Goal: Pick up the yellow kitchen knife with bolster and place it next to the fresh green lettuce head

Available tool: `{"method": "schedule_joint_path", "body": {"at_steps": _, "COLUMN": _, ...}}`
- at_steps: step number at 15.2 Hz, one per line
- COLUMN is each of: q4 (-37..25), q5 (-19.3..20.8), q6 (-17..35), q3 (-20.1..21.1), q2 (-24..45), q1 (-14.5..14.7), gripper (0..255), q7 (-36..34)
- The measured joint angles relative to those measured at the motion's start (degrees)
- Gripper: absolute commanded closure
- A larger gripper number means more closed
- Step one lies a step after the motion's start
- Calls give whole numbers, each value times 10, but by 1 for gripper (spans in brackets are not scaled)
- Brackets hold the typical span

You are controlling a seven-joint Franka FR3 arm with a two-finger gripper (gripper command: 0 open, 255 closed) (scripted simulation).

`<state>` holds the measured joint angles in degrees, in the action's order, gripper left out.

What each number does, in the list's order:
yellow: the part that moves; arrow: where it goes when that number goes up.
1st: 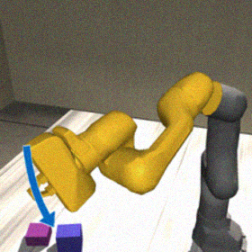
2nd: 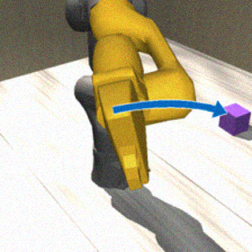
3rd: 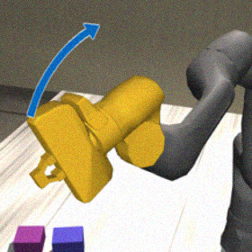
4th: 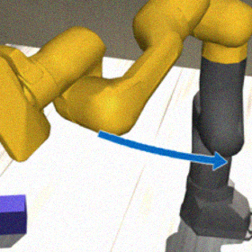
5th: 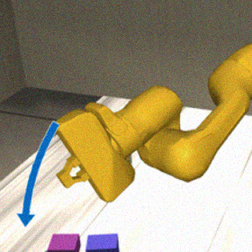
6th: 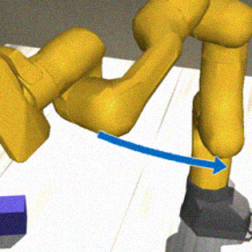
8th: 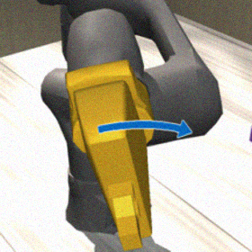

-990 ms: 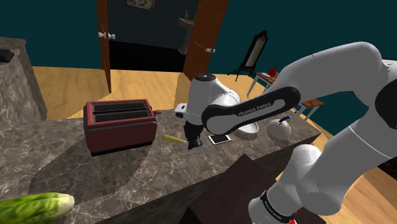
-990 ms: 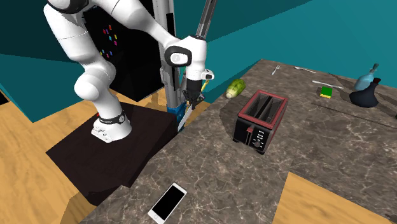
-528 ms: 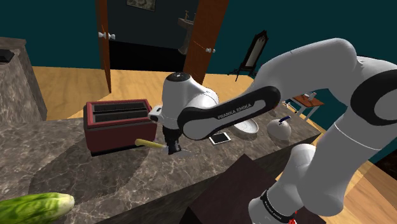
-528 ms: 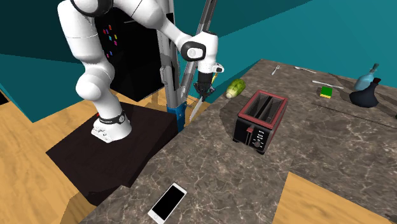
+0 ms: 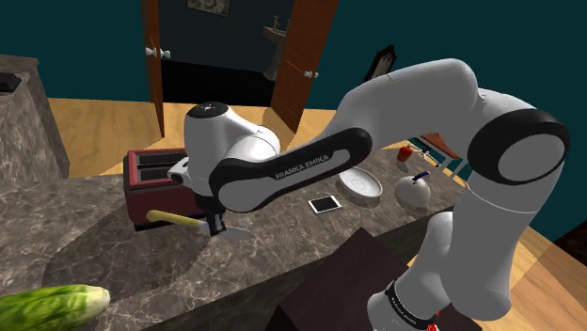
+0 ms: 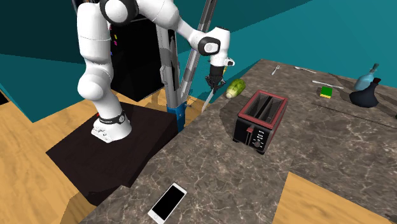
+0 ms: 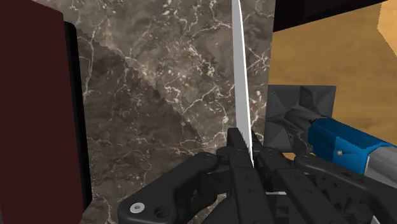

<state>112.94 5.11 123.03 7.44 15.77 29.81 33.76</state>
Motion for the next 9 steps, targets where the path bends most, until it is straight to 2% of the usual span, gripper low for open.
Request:
{"method": "schedule_joint_path", "body": {"at_steps": 5, "q4": -133, "q5": 10, "q6": -48, "q3": 8, "q2": 88, "q1": 29, "gripper": 255, "q7": -35}}
{"method": "schedule_joint_path", "body": {"at_steps": 9, "q4": -144, "q5": 13, "q6": -36, "q3": 8, "q2": 111, "q1": 35, "gripper": 255, "q7": -43}}
